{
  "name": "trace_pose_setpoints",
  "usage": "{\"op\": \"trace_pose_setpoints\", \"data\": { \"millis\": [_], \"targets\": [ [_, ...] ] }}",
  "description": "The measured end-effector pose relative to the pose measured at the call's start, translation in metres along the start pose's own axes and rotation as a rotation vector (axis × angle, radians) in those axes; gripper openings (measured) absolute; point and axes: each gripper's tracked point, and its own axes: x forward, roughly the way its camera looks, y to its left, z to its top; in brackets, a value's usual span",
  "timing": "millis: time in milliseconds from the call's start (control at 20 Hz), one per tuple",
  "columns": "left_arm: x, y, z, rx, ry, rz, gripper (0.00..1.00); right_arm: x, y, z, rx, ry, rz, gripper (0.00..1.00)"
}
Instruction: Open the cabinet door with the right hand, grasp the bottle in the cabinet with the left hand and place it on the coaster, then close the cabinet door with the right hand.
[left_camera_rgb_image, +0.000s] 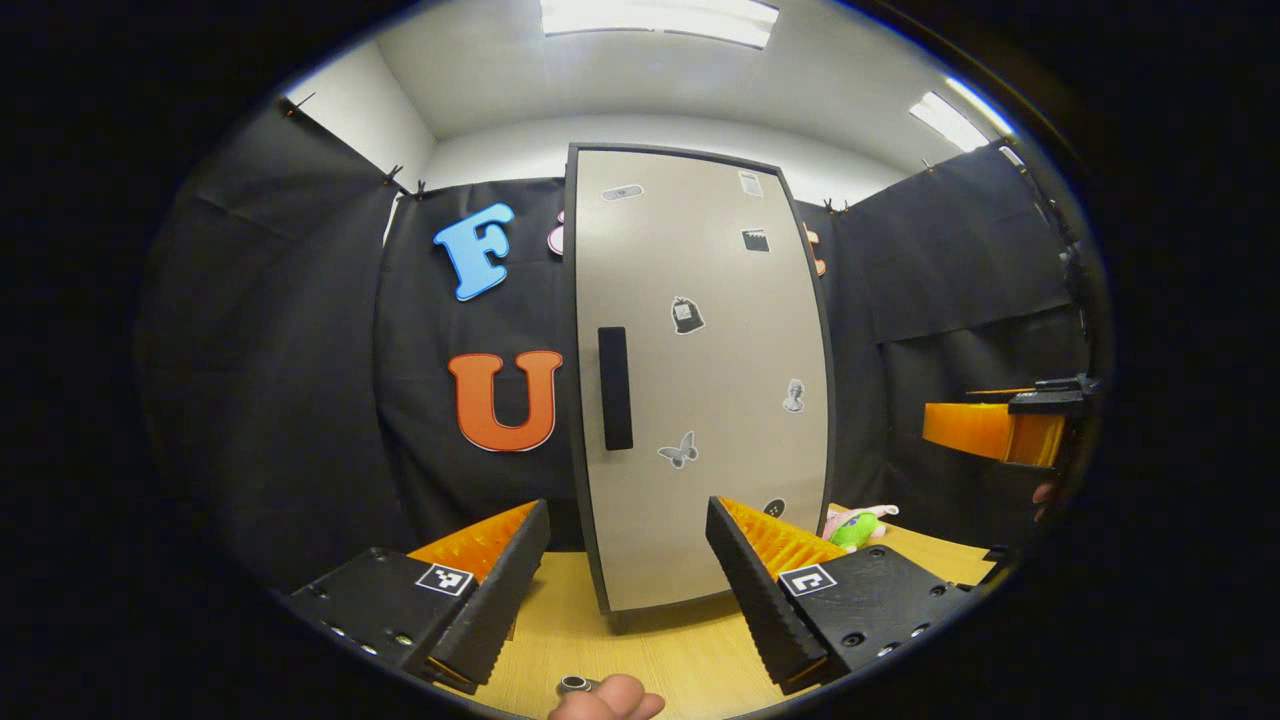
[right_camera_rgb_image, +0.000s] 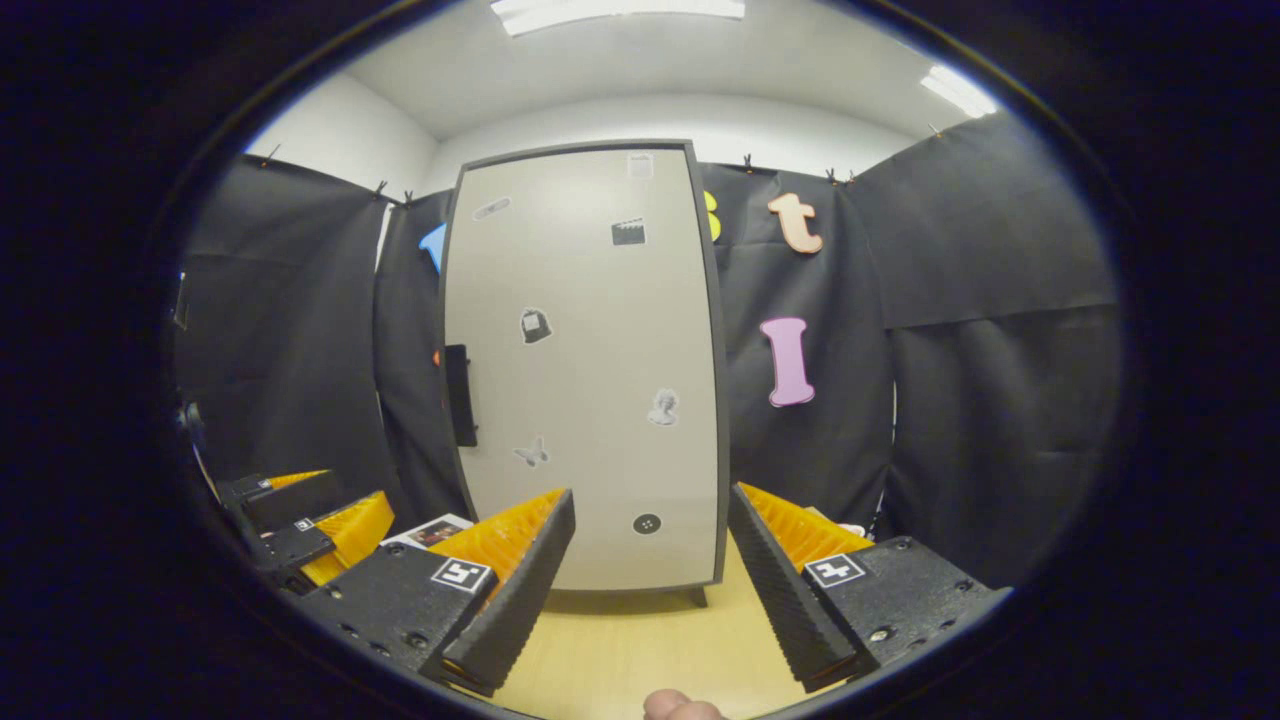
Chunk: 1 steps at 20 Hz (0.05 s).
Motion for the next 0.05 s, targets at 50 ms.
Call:
{"op": "trace_pose_setpoints", "data": {
  "millis": [50],
  "targets": [
    [0.0024, -0.0011, -0.0026, -0.003, 0.0, -0.01, 0.95, 0.0027, 0.0041, -0.0048, -0.015, 0.017, -0.002, 0.94]
  ]
}}
